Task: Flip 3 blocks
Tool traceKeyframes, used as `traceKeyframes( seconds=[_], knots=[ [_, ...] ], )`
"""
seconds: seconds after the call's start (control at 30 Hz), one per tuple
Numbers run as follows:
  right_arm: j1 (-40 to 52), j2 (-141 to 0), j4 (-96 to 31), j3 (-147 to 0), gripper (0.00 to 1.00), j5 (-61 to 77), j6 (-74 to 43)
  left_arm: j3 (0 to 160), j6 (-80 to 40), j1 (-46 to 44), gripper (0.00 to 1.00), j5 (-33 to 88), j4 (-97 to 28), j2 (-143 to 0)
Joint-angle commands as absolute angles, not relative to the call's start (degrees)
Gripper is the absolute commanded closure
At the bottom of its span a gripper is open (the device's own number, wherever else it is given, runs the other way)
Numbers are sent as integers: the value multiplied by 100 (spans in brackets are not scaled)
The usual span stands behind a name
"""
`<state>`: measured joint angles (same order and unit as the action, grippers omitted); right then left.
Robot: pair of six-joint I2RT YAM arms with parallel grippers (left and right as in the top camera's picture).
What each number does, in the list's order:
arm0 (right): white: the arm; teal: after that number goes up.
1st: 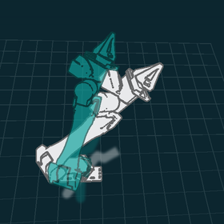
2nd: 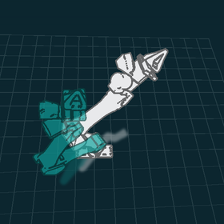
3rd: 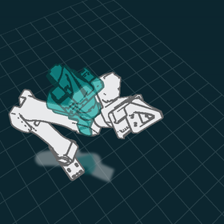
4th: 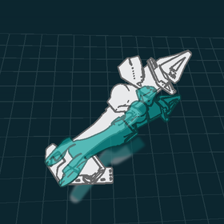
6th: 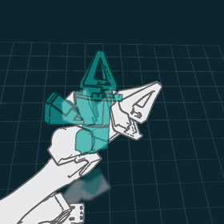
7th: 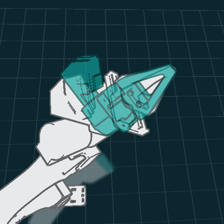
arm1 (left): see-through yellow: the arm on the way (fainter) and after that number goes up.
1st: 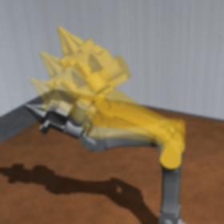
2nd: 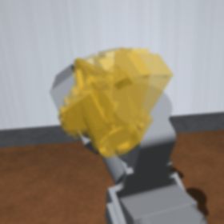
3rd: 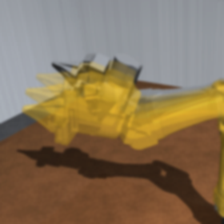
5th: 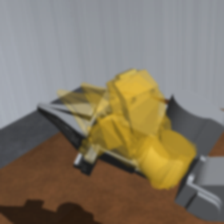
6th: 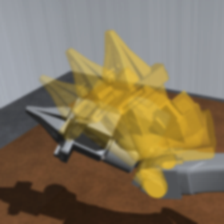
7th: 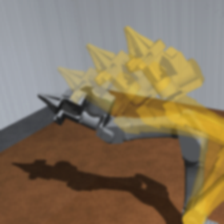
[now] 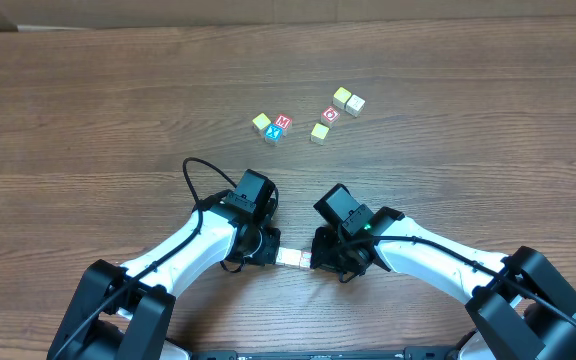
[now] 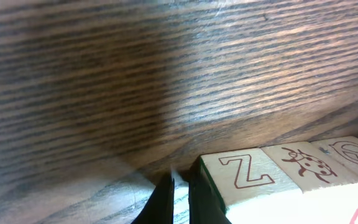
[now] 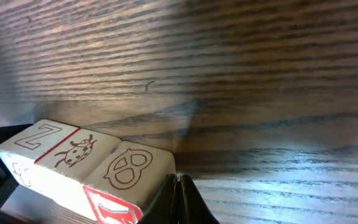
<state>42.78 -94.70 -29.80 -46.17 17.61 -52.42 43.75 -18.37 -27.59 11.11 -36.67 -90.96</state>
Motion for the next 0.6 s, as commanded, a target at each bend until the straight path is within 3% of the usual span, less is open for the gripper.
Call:
traceKeyframes(
  seconds=[0.0, 0.57],
  knots=[
    [4309, -9502, -2875, -4668, 96, 2005, -5430, 4351, -1514, -2777, 96, 1463, -3566, -9150],
    [4397, -9502, -2884, -4668, 96, 2128, -5819, 4351, -1249, -2777, 96, 1144, -3481, -9487]
  ],
)
